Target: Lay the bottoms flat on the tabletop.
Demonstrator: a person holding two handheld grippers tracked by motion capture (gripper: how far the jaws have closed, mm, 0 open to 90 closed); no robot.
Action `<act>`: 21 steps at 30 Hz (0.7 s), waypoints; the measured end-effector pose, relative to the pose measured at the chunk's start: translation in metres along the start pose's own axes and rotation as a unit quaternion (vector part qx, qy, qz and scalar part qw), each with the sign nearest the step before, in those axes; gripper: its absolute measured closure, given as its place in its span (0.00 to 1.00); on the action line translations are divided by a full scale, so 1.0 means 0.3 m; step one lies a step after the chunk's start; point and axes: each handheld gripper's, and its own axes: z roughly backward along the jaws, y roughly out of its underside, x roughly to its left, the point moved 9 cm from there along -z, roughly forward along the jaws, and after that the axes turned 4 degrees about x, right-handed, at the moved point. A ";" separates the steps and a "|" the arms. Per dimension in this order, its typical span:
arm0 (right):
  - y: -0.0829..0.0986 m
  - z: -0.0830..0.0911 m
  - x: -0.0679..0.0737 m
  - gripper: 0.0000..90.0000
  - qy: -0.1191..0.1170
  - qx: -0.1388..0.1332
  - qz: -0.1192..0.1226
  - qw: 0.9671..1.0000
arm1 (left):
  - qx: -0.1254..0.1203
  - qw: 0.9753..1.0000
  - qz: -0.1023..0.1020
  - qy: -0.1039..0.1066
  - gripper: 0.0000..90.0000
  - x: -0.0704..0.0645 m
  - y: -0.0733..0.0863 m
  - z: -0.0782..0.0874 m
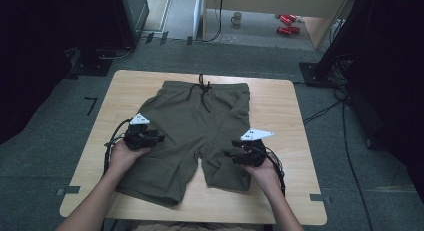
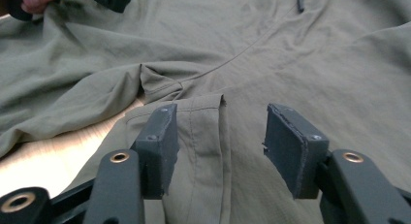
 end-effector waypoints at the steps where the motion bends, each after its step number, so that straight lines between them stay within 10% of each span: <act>1: 0.002 -0.011 0.001 0.50 -0.002 0.006 0.001 1.000 | 0.001 1.000 0.001 0.001 0.61 -0.001 0.002 0.001; 14: -0.002 -0.105 0.029 0.51 -0.015 0.020 -0.003 1.000 | 0.002 1.000 0.005 0.000 0.61 0.002 0.012 0.001; 21: 0.022 -0.125 0.035 0.85 0.002 0.037 -0.011 0.999 | 0.003 1.000 0.006 -0.003 0.60 0.008 0.019 0.004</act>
